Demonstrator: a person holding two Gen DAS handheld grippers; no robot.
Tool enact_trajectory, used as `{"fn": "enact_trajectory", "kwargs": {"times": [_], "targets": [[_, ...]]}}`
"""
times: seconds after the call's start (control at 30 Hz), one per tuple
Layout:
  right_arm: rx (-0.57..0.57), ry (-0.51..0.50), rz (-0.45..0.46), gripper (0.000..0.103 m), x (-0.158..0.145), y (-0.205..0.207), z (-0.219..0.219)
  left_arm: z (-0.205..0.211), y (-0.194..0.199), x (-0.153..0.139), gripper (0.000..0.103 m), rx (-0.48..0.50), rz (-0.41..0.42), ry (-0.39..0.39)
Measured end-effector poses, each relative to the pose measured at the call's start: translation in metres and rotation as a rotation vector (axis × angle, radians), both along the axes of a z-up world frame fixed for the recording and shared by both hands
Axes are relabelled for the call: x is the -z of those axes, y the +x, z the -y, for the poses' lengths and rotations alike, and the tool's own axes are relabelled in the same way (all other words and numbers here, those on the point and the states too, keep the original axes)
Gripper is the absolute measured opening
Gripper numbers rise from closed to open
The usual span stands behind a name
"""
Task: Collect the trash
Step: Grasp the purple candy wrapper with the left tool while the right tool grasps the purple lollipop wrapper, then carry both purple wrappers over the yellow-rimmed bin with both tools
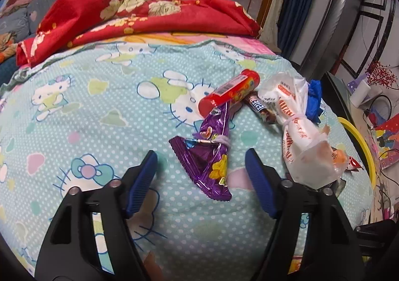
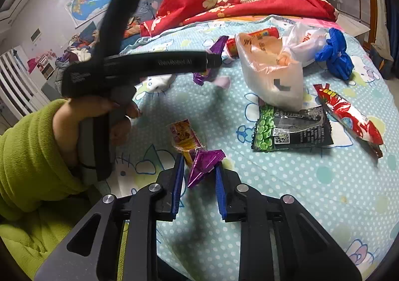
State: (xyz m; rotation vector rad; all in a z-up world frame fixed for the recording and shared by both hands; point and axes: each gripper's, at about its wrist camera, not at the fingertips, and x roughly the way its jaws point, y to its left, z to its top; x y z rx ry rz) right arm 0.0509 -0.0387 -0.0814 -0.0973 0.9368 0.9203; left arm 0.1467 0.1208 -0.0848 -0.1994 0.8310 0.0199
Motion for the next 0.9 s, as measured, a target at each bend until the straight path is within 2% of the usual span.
{"fn": "enact_trajectory", "kwargs": {"times": [0.07, 0.13, 0.27, 0.53, 0.9], "targets": [[0.002, 0.006, 0.007, 0.022, -0.002, -0.002, 0.002, -0.001, 0.001, 0.002, 0.05, -0.001, -0.007, -0.008], [0.006, 0.011, 0.018, 0.022, -0.005, -0.004, 0.005, -0.003, 0.002, 0.003, 0.036, -0.002, -0.014, -0.018], [0.015, 0.022, 0.031, 0.021, -0.009, -0.006, 0.012, -0.005, 0.001, 0.004, 0.029, 0.004, -0.018, -0.04], [0.037, 0.047, 0.076, 0.019, -0.021, -0.006, 0.021, -0.006, -0.006, -0.011, 0.024, 0.001, 0.03, -0.041], [0.073, 0.089, 0.148, 0.019, -0.044, -0.012, 0.036, 0.009, -0.024, -0.062, 0.024, 0.036, 0.168, -0.057]]}}
